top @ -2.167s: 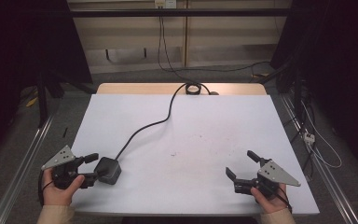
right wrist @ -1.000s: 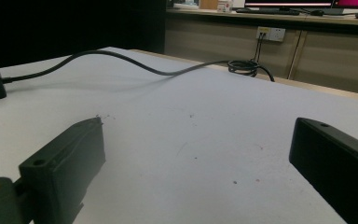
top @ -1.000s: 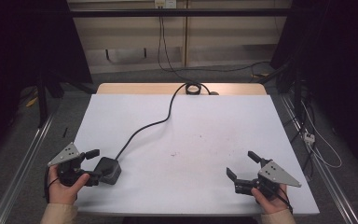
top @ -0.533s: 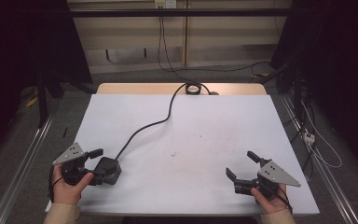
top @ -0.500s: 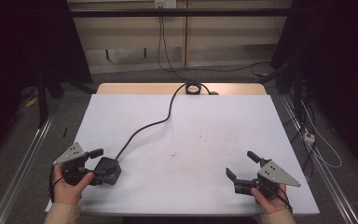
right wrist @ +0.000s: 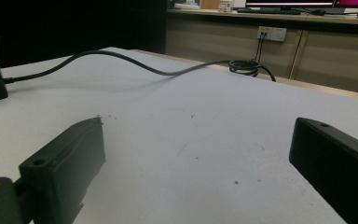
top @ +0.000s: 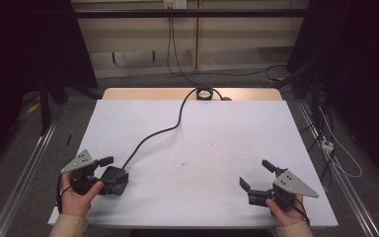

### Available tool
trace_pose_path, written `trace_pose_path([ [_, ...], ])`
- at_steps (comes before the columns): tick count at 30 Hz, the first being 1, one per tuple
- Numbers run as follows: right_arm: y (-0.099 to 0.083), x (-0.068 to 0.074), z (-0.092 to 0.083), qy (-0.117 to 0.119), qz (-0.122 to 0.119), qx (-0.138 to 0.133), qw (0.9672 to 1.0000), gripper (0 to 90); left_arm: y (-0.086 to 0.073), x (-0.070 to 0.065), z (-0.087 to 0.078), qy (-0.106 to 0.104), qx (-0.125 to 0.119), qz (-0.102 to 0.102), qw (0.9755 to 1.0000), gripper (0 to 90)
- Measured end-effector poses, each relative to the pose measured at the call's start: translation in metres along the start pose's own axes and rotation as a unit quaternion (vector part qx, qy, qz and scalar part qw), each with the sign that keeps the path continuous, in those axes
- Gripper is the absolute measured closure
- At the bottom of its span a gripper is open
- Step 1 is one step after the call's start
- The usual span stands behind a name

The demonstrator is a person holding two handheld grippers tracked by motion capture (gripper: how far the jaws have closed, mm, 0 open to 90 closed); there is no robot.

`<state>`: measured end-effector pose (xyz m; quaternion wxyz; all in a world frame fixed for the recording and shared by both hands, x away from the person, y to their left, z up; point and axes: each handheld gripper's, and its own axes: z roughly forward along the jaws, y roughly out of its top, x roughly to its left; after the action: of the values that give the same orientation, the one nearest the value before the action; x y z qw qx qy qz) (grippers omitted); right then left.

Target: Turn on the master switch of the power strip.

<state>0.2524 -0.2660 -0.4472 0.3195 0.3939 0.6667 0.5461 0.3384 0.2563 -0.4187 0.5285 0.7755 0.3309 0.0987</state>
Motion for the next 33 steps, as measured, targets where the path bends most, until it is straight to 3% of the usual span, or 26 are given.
trace_pose_path([
  [33, -0.001, 0.0, 0.001, 0.002, -0.002, 0.001, 1.0, 3.0, 0.001, -0.009, 0.021, -0.016, -0.002, 0.002, 0.9999, 5.4],
])
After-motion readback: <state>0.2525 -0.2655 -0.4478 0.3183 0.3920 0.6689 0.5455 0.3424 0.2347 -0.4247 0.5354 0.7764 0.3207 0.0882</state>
